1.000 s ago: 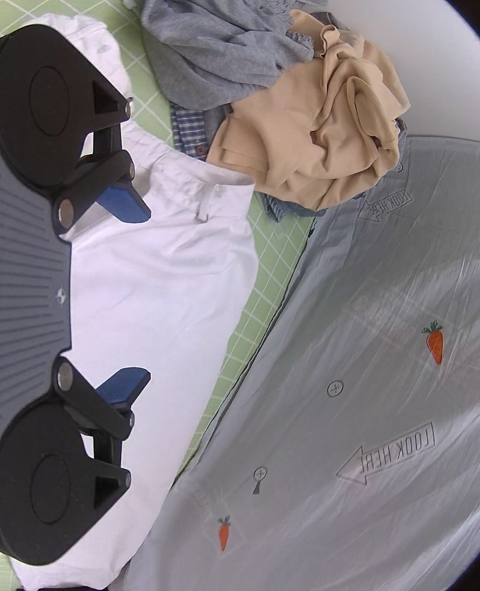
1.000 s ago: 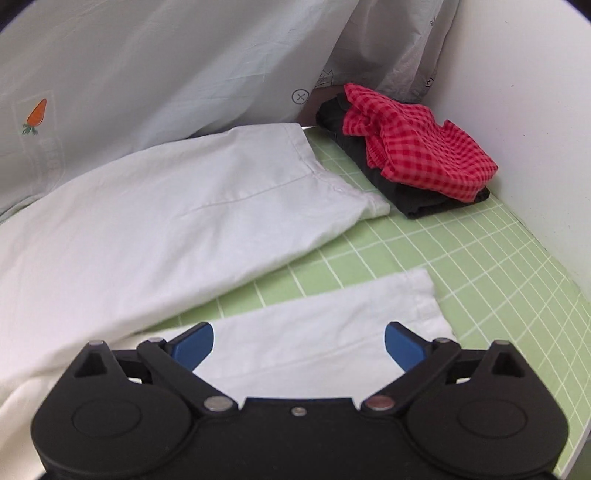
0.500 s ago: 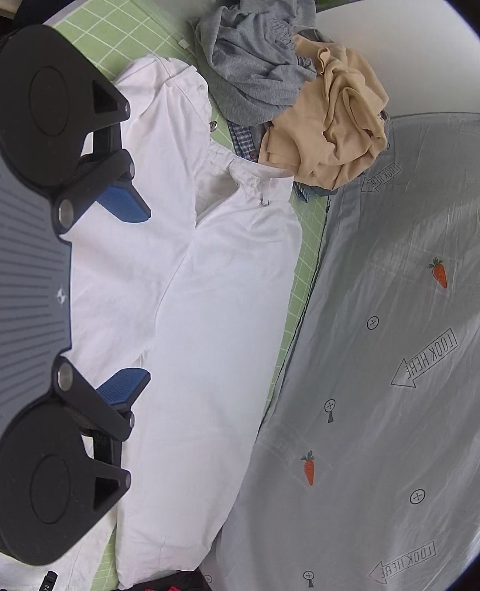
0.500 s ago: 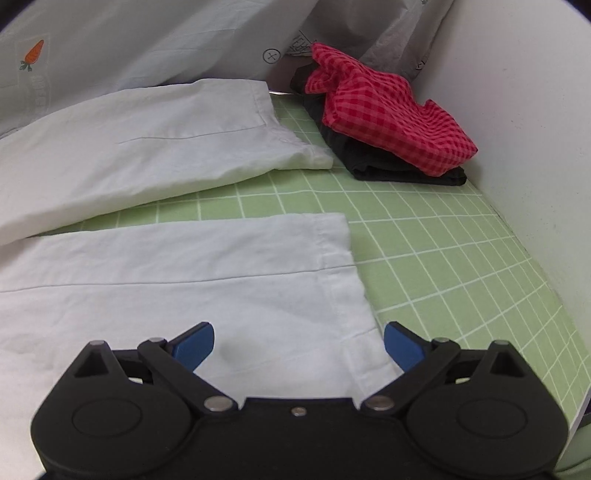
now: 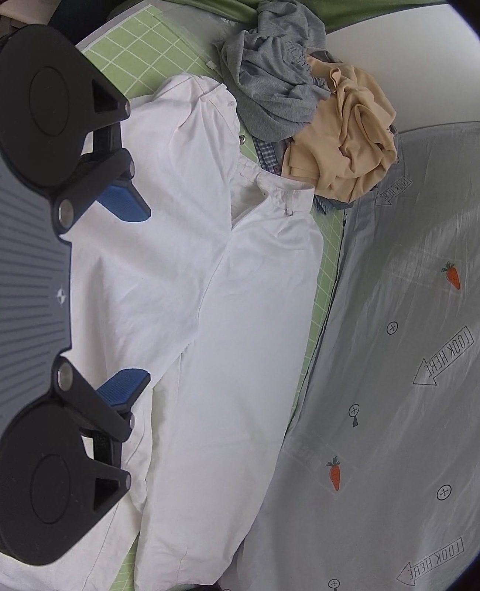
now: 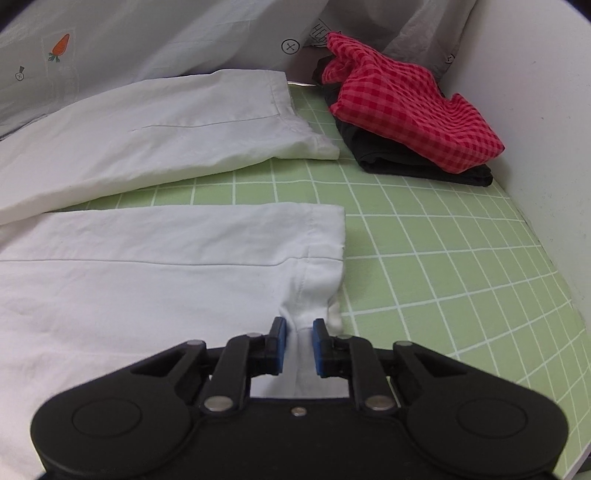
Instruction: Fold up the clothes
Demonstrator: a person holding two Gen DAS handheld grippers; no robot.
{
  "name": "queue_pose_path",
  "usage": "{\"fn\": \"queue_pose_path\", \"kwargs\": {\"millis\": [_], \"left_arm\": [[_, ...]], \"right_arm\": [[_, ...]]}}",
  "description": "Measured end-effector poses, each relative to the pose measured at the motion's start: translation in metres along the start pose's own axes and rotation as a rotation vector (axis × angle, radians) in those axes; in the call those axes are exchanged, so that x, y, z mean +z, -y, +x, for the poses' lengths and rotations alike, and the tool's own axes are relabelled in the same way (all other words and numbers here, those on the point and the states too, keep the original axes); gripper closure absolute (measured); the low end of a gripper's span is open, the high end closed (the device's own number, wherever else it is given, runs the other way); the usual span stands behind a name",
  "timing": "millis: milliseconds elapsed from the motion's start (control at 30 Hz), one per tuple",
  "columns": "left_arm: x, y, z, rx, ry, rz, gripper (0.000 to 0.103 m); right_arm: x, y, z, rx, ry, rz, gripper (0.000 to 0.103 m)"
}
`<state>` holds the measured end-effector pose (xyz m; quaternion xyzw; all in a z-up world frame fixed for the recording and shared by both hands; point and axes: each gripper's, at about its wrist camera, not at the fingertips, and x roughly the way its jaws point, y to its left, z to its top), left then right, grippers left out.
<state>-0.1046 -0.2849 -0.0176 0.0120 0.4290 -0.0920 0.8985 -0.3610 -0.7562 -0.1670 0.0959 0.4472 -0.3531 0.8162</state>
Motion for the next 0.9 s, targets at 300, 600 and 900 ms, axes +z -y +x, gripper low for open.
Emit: {"fn": "queue_pose_path", "kwargs": {"millis": [300, 600, 900], "left_arm": [[0.002, -0.011, 0.003, 0.002, 0.014, -0.007, 0.016], [-0.003, -0.043, 0.005, -0.026, 0.012, -0.155, 0.016], [-0.014, -0.05, 0.002, -0.1, 0.01, -0.19, 0.016]], "right_arm": [[0.004, 0.086, 0.007, -0.253, -0.027, 0.228, 0.098], [-0.042, 0.054, -0.067, -0.004, 0.057, 0.5, 0.025], [-0.088, 0.027, -0.093, 0.056, 0.04, 0.67, 0.022]]}}
